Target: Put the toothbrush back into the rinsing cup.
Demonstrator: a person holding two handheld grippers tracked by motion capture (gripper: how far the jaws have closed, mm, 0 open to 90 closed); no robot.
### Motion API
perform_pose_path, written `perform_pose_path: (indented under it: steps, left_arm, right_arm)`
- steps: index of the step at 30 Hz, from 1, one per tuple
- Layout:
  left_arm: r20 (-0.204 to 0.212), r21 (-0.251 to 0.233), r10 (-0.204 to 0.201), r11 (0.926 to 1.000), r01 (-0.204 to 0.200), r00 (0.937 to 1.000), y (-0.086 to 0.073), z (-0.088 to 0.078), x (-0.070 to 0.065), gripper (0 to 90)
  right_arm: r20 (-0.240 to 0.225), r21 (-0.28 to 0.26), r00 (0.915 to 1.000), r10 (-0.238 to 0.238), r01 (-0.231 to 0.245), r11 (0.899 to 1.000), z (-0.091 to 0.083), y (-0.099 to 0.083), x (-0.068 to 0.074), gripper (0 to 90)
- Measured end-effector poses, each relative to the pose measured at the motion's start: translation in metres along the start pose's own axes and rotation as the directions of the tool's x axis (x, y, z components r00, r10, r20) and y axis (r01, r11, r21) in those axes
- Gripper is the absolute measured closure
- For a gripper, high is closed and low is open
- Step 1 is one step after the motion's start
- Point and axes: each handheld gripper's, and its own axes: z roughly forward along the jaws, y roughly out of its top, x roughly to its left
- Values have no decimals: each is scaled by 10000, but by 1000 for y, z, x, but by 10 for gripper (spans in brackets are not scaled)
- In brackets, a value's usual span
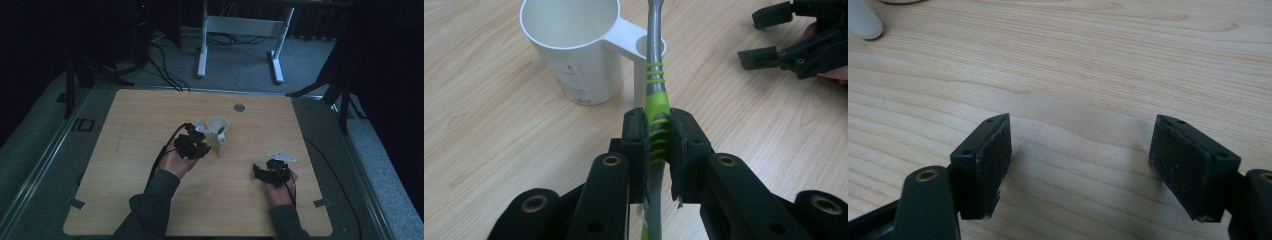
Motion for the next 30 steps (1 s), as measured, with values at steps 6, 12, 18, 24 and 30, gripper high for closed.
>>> perform_pose_path:
  steps: [6,12,18,24,30]
  left_arm:
    - [6,-235,76,9997,-76,10000,0,0,-1,790]
    - [-53,-483,56,9988,-59,10000,0,-1,-1,790]
    - [-85,-551,-17,9985,13,10000,0,0,0,790]
    - [-91,-727,-30,9974,24,10000,-1,-2,0,790]
    - [-167,-921,-88,9957,72,9998,-1,-2,0,790]
  right_arm:
    - [2,2,10000,-1,1,10000,0,0,0,246]
    - [1,1,10000,-4,4,10000,0,0,0,247]
    - [-1,1,10000,0,0,10000,0,0,0,246]
    - [1,2,10000,-4,4,10000,0,0,0,246]
    - [0,-1,10000,-3,3,10000,0,0,0,246]
